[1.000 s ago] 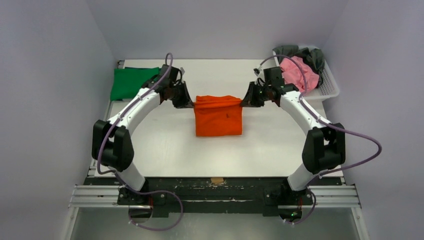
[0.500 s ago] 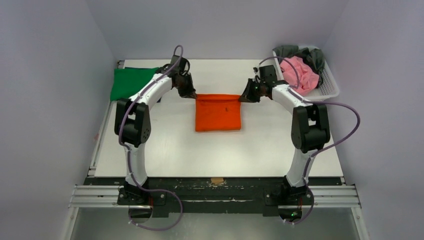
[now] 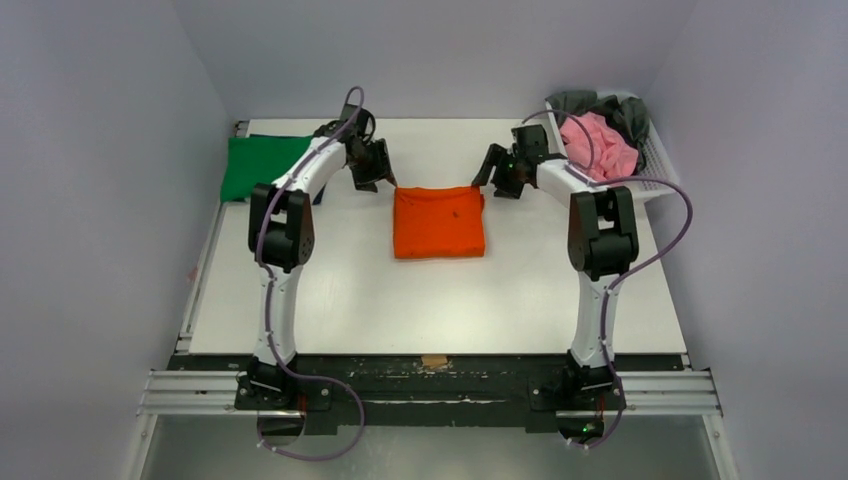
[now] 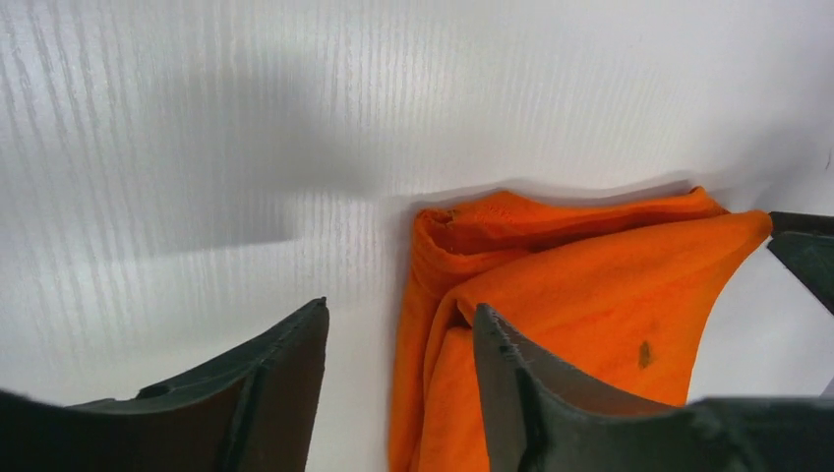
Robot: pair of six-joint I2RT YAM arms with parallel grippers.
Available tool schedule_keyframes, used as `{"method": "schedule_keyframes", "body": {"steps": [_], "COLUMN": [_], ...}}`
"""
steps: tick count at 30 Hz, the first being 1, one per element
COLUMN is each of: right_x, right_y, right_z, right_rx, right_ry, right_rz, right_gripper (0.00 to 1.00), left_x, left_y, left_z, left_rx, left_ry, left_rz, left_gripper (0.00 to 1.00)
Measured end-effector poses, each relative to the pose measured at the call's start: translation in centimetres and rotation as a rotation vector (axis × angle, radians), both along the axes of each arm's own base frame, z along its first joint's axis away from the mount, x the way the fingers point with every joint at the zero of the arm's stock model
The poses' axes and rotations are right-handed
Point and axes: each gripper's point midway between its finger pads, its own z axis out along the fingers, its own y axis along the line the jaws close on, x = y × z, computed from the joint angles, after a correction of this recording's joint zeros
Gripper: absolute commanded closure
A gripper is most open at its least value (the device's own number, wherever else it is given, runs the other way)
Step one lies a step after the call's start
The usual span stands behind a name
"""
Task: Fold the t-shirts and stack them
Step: Fold the long partially folded tshirt into a neat square, then put the neatly folded tshirt into the corner of the board with the left arm
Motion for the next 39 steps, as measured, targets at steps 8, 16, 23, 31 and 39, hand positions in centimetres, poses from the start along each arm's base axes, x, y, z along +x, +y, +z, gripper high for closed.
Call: {"method": "schedule_keyframes", "body": {"steps": [8, 16, 23, 31, 39], "right_x": [-1.0, -8.1, -14.7, -16.1, -15.7], "right_y": [0.3, 7.0, 10.0, 8.8, 8.5], "right_z": [6.9, 8.8, 4.1, 1.1, 1.9], "right_rx": [0.064, 0.329, 0.384, 0.396, 0.362], "right_ry": [-0.132, -0.136, 0.024, 0.093, 0.044], "right_rz": [0.036, 0.313, 0.427, 0.404, 0.41], "right_gripper": [0.15, 0.13, 0.13, 0.13, 0.13], "left_x": [-4.7, -7.9, -7.8, -7.8, -7.3], "left_y": [0.3, -1.6, -3.1, -3.6, -5.2], "left_z": [1.4, 1.6, 0.3, -2.4, -3.3], "left_rx": [-0.062, -0.185, -0.206, -0.205, -0.196], "left_ry": [0.018, 0.04, 0.065, 0.131, 0.14], "left_rz": [-0.041, -0.093, -0.106, -0.097, -0.096], "left_gripper": [0.27, 0.23, 0.24, 0.33, 0.89]}}
